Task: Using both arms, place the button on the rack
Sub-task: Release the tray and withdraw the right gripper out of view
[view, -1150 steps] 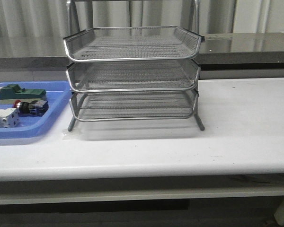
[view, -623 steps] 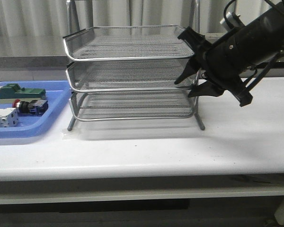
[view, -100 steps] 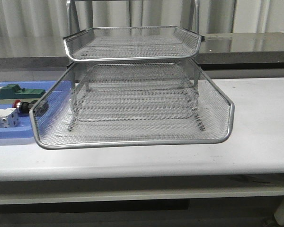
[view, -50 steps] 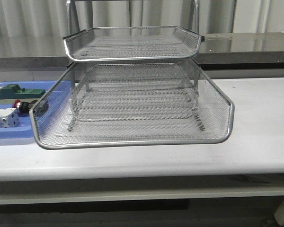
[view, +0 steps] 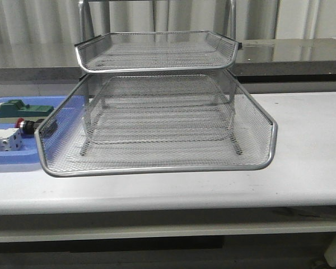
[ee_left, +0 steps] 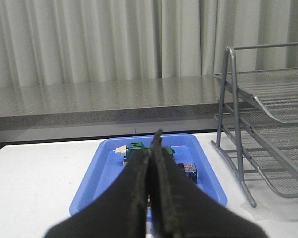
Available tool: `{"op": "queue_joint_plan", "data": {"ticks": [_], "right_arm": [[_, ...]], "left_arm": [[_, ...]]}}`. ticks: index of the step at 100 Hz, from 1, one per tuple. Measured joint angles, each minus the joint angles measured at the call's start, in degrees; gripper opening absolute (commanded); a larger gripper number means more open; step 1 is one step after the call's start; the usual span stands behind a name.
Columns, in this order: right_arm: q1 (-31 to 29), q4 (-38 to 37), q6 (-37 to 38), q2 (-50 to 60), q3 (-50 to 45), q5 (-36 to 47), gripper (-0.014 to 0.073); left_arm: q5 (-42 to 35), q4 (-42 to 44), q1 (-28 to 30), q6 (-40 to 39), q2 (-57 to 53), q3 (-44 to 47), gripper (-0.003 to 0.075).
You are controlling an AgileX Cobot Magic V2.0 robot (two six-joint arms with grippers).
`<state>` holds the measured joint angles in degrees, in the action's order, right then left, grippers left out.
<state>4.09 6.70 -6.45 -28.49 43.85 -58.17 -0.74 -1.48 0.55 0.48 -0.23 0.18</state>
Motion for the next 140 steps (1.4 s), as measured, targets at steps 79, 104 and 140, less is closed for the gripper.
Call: {"op": "queue_joint_plan", "data": {"ticks": [79,104,140], "right_arm": [[0.0,0.0,0.0,0.0,0.0,0.0,-0.0071],[0.0,0.0,0.0,0.0,0.0,0.0,-0.0071],[0.0,0.0,0.0,0.0,0.0,0.0,-0.0071]], "left_arm": [[23.7,-5.5,0.0,0.0,34.9,-34.8,-0.002],[31.6,-2.8,0.0,0.0,56.8,-54.0,-0.002],[39.3,-2.4,0.0,0.5,82.3,-75.7,-0.002]]}}
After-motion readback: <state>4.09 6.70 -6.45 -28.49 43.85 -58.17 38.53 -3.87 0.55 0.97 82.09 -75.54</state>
